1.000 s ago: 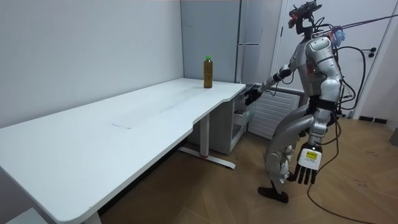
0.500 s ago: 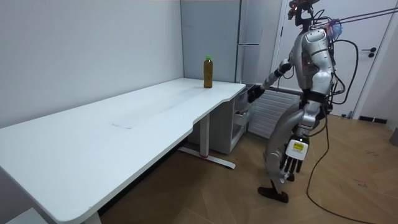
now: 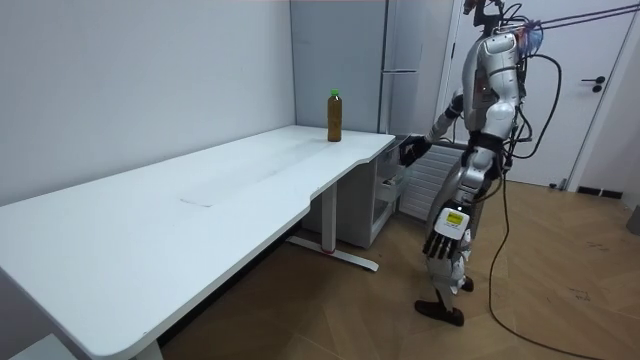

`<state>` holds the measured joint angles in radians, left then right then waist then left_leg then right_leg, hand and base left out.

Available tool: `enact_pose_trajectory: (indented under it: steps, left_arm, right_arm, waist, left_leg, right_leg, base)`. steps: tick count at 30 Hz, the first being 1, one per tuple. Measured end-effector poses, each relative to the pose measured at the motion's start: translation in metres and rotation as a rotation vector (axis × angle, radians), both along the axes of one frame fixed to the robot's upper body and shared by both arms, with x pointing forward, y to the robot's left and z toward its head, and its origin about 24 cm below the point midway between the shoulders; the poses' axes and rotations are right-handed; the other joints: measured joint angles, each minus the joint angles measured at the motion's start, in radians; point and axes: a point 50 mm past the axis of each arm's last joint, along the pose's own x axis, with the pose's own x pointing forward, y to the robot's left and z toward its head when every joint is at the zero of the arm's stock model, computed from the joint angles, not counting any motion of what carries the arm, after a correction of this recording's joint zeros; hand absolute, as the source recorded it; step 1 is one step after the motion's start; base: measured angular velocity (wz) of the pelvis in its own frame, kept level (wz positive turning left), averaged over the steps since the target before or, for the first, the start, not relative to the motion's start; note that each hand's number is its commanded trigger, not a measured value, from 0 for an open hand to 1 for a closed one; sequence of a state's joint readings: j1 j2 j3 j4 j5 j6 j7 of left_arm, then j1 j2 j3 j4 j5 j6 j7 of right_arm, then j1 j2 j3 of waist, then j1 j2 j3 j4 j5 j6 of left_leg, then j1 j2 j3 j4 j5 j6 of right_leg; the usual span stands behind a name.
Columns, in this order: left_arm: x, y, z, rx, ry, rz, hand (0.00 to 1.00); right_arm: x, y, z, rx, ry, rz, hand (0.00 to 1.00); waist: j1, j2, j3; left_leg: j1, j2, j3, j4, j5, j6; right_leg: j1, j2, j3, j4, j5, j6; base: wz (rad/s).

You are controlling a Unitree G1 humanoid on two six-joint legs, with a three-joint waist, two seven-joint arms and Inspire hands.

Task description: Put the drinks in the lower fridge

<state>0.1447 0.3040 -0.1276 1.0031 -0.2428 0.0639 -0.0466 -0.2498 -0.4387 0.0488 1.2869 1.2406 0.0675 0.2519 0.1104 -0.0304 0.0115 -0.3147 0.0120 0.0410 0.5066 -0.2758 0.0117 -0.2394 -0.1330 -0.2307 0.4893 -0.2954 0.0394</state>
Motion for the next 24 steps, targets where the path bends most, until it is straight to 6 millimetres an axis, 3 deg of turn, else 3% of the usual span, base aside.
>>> enact_pose_trajectory:
  steps: [3, 5, 7, 10, 18, 24]
  left_arm:
    - [-0.007, -0.003, -0.002, -0.012, -0.007, 0.027, 0.00]
    - [-0.014, 0.000, -0.002, -0.005, 0.000, 0.045, 0.00]
    - [-0.017, 0.000, -0.002, -0.002, 0.004, 0.053, 0.00]
    - [-0.023, -0.005, -0.004, -0.005, 0.012, 0.053, 0.00]
    - [-0.024, -0.013, -0.007, 0.000, 0.007, 0.058, 0.00]
    - [-0.026, -0.018, -0.009, -0.007, 0.002, 0.085, 0.00]
  right_arm:
    - [-0.026, 0.005, -0.015, -0.003, 0.073, 0.058, 0.00]
    - [-0.047, 0.009, -0.025, 0.002, 0.128, 0.094, 0.00]
    - [-0.061, 0.013, -0.031, 0.014, 0.159, 0.100, 0.00]
    - [-0.076, 0.024, -0.040, 0.030, 0.204, 0.167, 0.00]
    - [-0.109, 0.046, -0.055, 0.103, 0.277, 0.256, 0.00]
    - [-0.129, 0.068, -0.065, 0.168, 0.313, 0.277, 0.00]
  waist:
    - [-0.019, 0.001, -0.0042]
    - [-0.027, -0.008, -0.0130]
    - [-0.032, -0.013, -0.0134]
    - [-0.052, -0.015, -0.0113]
    - [-0.051, -0.009, -0.0036]
    - [-0.052, -0.009, -0.0038]
  left_leg:
    - [0.098, -0.003, 0.001, -0.070, 0.008, -0.003]
    - [0.155, -0.005, 0.002, -0.106, 0.010, -0.005]
    - [0.195, -0.006, 0.000, -0.131, 0.011, -0.008]
    - [0.252, -0.002, -0.002, -0.166, 0.013, -0.011]
    - [0.325, 0.002, 0.008, -0.219, 0.014, -0.012]
    - [0.349, 0.007, 0.013, -0.238, 0.020, -0.019]
  right_leg:
    - [0.103, 0.009, -0.007, -0.082, 0.018, 0.007]
    - [0.161, 0.012, -0.012, -0.119, 0.022, 0.010]
    - [0.201, 0.016, -0.018, -0.144, 0.026, 0.011]
    - [0.265, 0.029, -0.022, -0.209, 0.043, 0.012]
    - [0.347, 0.041, -0.024, -0.275, 0.069, 0.018]
    - [0.372, 0.052, -0.019, -0.306, 0.083, 0.014]
  base:
    - [0.00]
    - [0.00]
    - [0.00]
    - [-0.01]
    - [-0.03]
    - [-0.05]
